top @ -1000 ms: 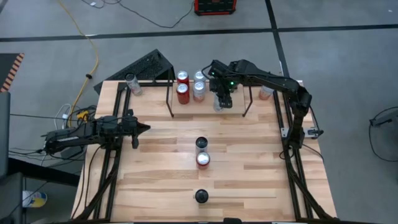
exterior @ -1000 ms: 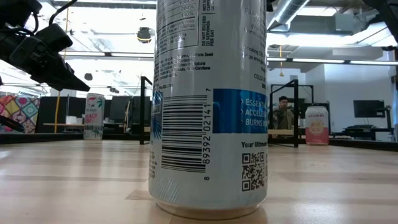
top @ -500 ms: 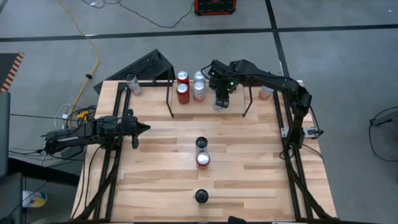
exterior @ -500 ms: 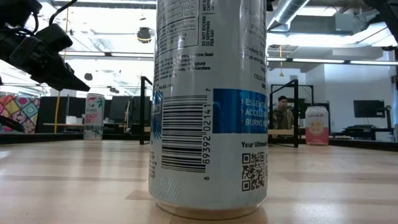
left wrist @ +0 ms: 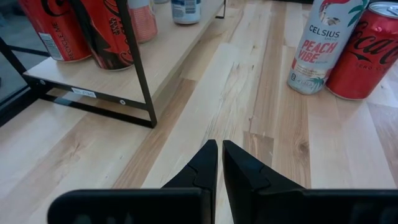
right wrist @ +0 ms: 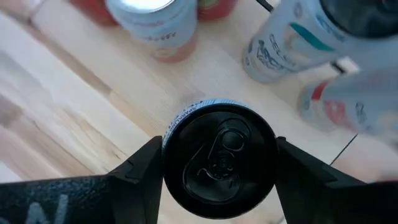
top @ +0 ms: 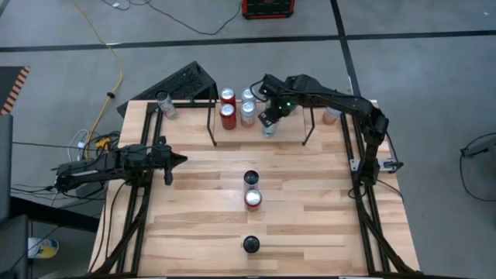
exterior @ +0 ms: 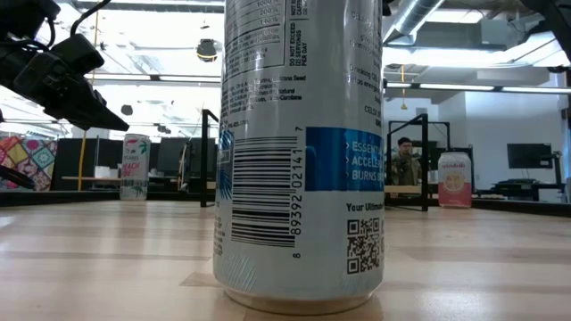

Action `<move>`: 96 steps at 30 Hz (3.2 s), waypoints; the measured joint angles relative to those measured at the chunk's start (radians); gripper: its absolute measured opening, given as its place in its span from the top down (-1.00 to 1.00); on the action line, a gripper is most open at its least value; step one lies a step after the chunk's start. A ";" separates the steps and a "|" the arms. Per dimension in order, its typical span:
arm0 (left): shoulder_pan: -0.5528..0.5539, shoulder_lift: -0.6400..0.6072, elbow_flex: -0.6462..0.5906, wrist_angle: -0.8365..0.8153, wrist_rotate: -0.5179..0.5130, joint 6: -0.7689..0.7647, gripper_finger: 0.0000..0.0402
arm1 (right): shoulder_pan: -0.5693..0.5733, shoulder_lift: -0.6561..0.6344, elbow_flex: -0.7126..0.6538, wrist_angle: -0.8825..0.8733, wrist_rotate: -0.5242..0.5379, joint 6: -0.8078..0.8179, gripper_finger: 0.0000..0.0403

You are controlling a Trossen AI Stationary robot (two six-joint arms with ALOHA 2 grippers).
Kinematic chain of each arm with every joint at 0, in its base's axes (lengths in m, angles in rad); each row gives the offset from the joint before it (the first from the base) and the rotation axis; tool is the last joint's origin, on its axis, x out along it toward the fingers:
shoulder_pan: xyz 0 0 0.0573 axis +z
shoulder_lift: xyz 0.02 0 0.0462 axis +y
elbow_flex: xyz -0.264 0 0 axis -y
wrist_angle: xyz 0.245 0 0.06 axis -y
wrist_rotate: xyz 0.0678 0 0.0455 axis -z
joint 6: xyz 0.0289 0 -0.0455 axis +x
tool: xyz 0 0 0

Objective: Place canned beverage on shelf
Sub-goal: Put the right white blue soda can on the shelf aligned with the other white blue soda can

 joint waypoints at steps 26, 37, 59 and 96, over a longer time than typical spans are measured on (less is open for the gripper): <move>0.000 0.000 0.000 0.000 0.000 0.000 0.95 | -0.028 0.001 0.018 -0.085 0.060 0.145 -0.13; 0.000 0.000 0.000 0.000 0.000 0.000 0.95 | 0.005 0.001 0.097 -0.174 0.109 0.121 -0.13; 0.000 0.000 0.000 0.000 0.000 0.000 0.95 | 0.001 0.001 0.095 -0.238 0.124 0.147 -0.14; 0.000 0.000 0.000 0.000 0.000 0.000 0.95 | 0.009 0.001 0.093 -0.115 0.063 -0.930 -0.14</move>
